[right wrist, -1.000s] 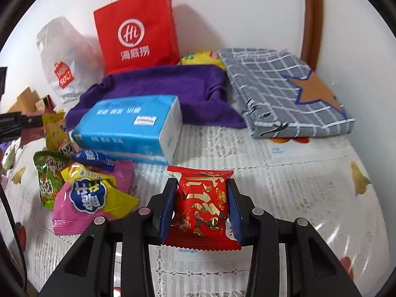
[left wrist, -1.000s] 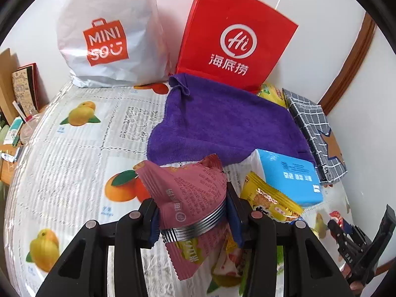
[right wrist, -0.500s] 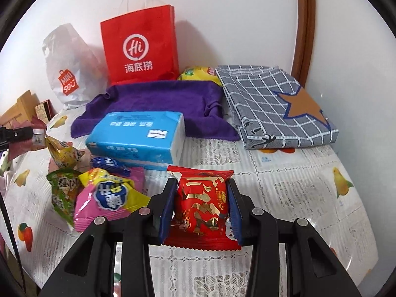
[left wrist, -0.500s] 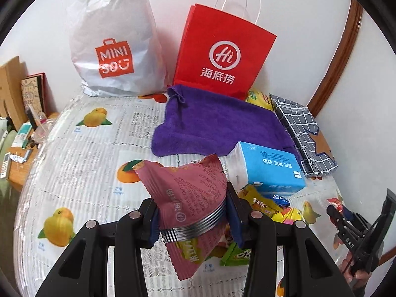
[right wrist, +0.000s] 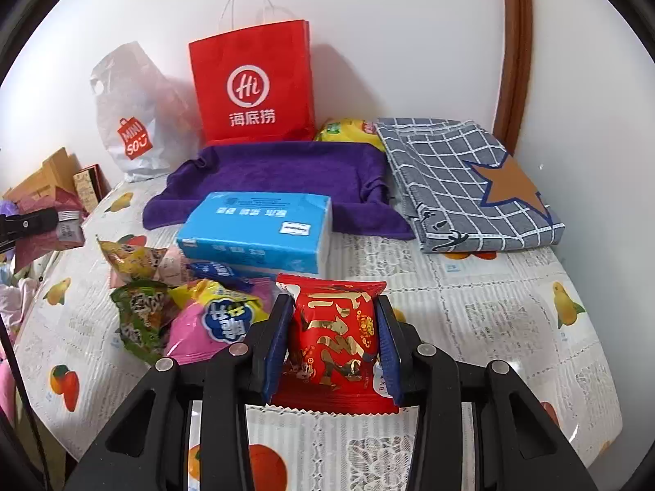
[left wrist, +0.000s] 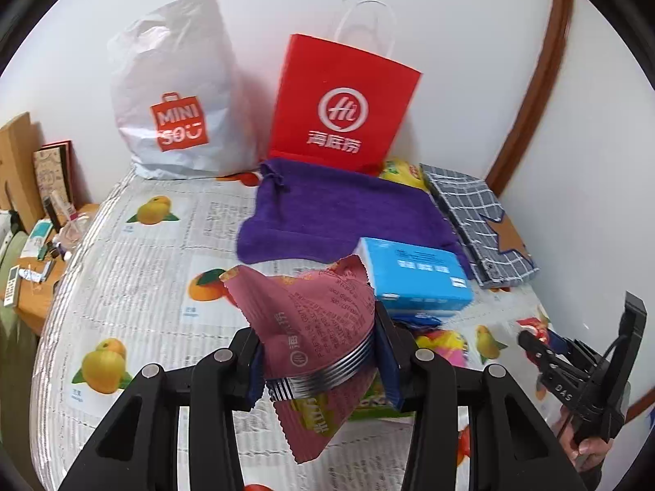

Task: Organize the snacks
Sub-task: 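Carry the pink snack and red packet toward the purple towel with both tools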

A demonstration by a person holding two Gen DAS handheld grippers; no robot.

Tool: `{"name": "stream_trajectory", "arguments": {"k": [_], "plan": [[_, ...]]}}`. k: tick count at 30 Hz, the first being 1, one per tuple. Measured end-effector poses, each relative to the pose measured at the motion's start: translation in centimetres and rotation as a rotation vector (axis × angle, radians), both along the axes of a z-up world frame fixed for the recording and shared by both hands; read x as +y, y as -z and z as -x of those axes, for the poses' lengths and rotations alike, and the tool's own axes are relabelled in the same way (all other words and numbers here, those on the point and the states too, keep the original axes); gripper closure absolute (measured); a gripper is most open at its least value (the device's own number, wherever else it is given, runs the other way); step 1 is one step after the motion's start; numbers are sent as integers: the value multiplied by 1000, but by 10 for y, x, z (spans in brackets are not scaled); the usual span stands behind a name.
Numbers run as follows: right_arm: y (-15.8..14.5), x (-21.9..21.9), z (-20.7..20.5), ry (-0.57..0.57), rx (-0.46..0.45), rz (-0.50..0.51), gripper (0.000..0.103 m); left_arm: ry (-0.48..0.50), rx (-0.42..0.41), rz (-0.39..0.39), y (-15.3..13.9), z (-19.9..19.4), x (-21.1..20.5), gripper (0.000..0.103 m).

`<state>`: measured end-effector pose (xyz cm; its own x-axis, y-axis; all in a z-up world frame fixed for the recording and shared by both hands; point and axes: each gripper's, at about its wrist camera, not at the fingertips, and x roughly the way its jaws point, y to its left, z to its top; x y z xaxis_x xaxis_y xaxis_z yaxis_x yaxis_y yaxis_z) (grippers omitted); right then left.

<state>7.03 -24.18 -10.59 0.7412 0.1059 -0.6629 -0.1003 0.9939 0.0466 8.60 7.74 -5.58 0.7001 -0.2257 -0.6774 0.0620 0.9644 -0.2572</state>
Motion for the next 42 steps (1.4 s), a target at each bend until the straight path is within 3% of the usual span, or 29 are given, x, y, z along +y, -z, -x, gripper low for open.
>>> {"name": "stream_trajectory", "arguments": {"k": [7, 15, 26, 42], "plan": [[-17, 11, 6, -39, -61, -5, 63, 55, 4, -6, -4, -7, -28, 61], [-50, 22, -19, -60, -122, -22, 63, 103, 16, -23, -13, -33, -53, 61], [-81, 33, -90, -88, -137, -17, 63, 113, 14, -60, -37, -88, -65, 61], [-89, 54, -205, -147, -131, -34, 63, 56, 38, -109, -42, -168, -36, 61]]}}
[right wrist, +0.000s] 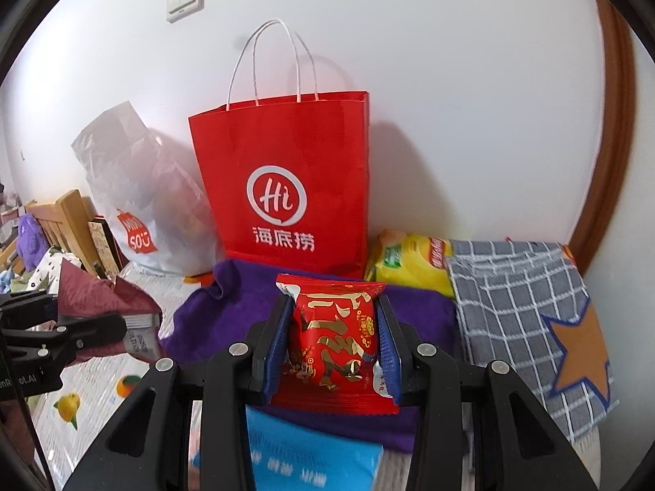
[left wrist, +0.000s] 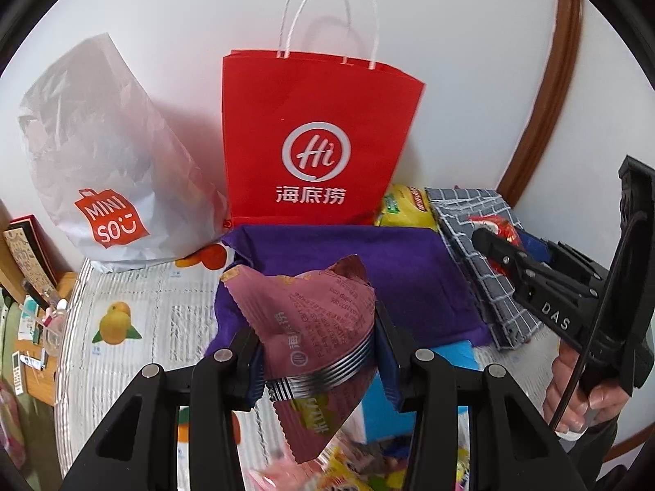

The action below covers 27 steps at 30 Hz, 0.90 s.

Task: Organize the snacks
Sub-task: 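Carry the pink snack and red packet toward the purple towel with both tools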

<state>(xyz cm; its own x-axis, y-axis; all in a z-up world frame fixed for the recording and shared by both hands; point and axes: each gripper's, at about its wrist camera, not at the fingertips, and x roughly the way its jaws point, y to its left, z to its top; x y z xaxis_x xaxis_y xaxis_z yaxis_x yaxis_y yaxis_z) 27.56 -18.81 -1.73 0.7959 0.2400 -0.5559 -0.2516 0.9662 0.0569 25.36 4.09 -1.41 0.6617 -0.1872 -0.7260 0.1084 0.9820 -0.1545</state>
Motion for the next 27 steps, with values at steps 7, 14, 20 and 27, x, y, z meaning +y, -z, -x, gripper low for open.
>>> {"name": "stream_trajectory", "arguments": {"k": [7, 14, 20, 27], "plan": [[16, 0, -40, 4, 23, 7, 63, -16, 40, 8, 20, -36, 12, 61], [51, -18, -76, 42, 123, 8, 63, -20, 76, 13, 41, -70, 18, 61], [71, -27, -91, 50, 161, 32, 63, 22, 122, 7, 64, -97, 12, 61], [96, -31, -108, 47, 251, 58, 63, 62, 164, -13, 89, -114, 6, 61]]}}
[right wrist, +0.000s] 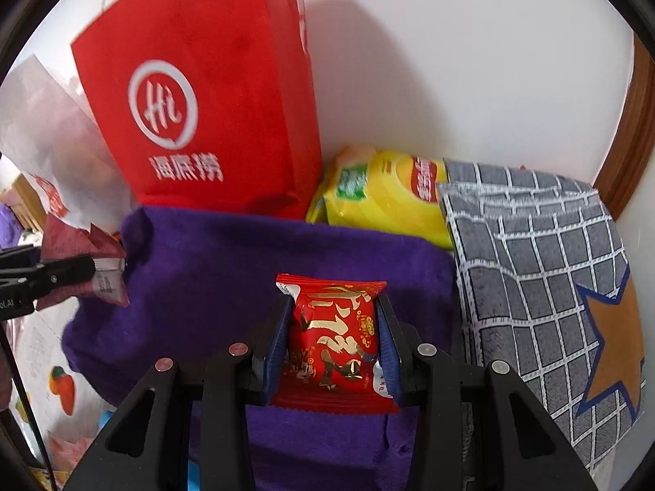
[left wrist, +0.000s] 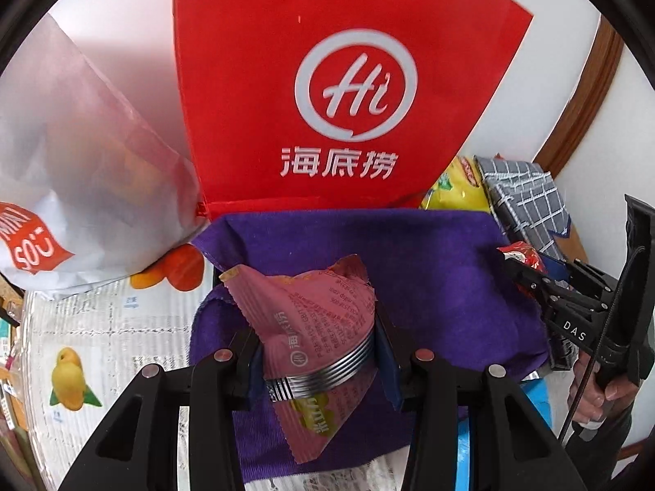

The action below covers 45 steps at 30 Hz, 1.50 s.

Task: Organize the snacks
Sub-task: 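Carry the pink snack and red packet toward the purple towel with both tools, then open the left tool over the towel while the right tool releases the red packet there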

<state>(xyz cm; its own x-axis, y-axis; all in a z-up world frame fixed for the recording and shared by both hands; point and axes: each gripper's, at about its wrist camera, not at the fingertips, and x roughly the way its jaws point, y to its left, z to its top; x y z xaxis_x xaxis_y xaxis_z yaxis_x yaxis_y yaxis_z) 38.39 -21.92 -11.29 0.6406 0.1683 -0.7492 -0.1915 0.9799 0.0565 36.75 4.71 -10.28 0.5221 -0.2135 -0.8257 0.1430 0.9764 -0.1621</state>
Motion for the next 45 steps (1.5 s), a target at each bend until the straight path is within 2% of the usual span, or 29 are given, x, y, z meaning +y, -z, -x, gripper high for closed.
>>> {"name": "stream_trajectory", "arguments": {"k": [5, 10, 13, 26, 28, 31, 35, 40, 45], "plan": [[13, -5, -5, 8, 30, 14, 63, 17, 31, -3, 12, -6, -3, 61], [24, -10, -13, 16, 70, -18, 63, 23, 70, 8, 26, -13, -3, 61], [29, -8, -14, 8, 87, -5, 62, 26, 80, 29, 29, -14, -1, 61], [38, 0, -19, -6, 122, -26, 62, 54, 107, 10, 37, -18, -11, 61], [37, 2, -19, -2, 123, -12, 59, 57, 111, 9, 37, -18, -12, 60], [30, 5, -12, -21, 120, -15, 48, 70, 132, 17, 37, -18, -13, 58], [16, 10, -5, -33, 98, -2, 34, 68, 106, 17, 26, -12, -13, 35], [-7, 15, 6, -32, 54, 23, 31, 48, 66, 18, 5, -2, -7, 33], [-33, 19, 23, -20, 14, 12, 23, -6, 31, -33, -15, 16, -3, 29]]}}
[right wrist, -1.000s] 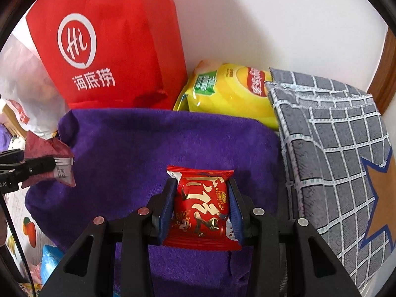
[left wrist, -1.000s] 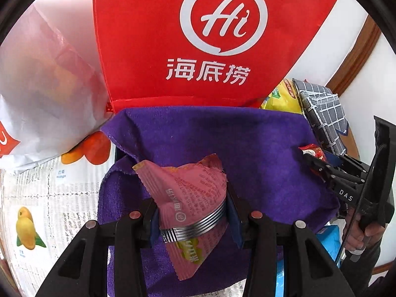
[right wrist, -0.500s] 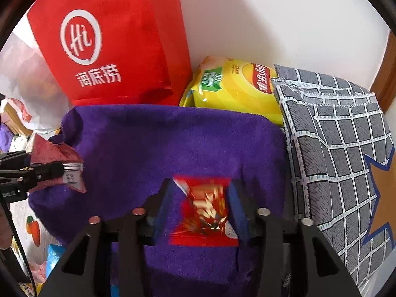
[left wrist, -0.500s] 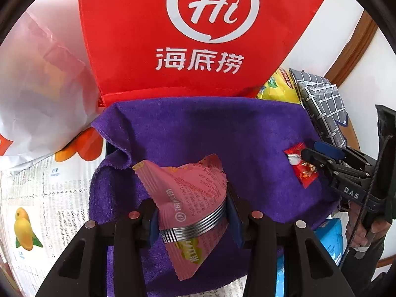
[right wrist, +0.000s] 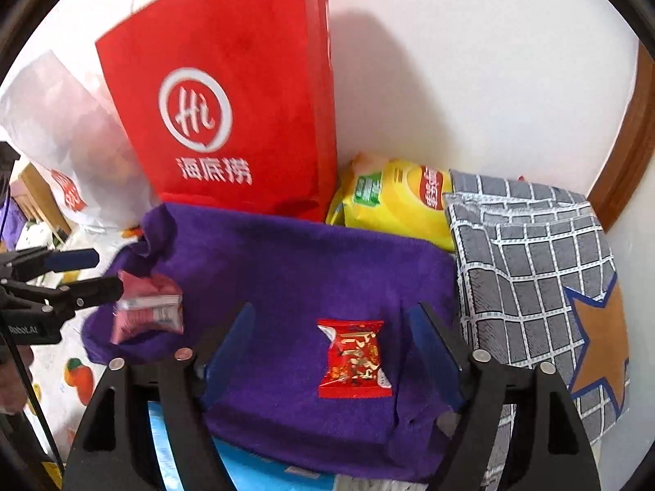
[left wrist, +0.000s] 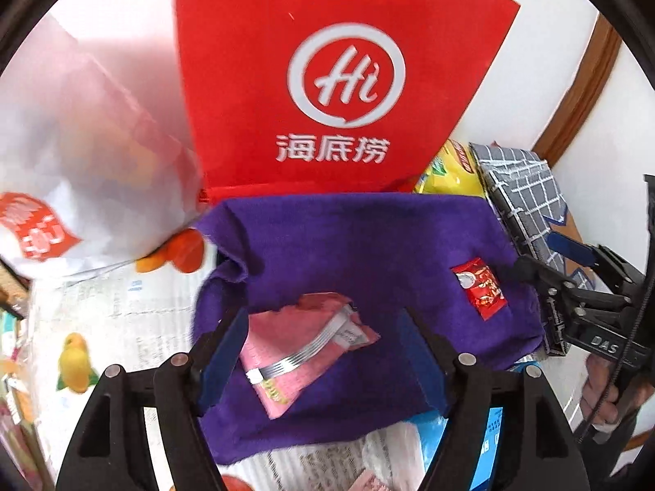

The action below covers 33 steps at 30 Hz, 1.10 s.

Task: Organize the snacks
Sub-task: 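Open the left tool over the towel while the right tool releases the red packet there, then move both tools back toward the snack pile beside the blue tissue pack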

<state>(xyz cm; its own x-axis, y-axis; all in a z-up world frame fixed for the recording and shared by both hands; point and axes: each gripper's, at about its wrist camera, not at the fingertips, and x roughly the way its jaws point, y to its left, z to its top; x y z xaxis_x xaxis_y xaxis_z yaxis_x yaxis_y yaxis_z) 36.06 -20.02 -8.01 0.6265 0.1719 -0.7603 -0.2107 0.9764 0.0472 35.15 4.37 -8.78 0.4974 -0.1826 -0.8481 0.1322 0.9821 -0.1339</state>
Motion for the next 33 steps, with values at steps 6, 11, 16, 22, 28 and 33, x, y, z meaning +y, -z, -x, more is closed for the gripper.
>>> {"name": "stream_trajectory", "arguments": {"k": [6, 11, 16, 22, 28, 33], "plan": [[-19, 8, 25, 34, -16, 13, 19, -52, -40, -77, -22, 33, 7, 26], [-32, 1, 60, 60, -51, -15, 19, -68, -78, -65, -38, 66, 15, 26], [-39, -8, 99, 105, -109, -4, 19, -74, -127, -36, -52, 104, 16, 26], [-40, -11, 148, 97, -135, 9, 19, -85, -185, 4, -59, 144, 16, 26], [-29, -15, 177, 73, -101, -50, 19, -91, -187, -9, -55, 170, 17, 26], [-15, -18, 199, 71, -109, -80, 20, -109, -152, -10, -41, 185, 20, 26]]}}
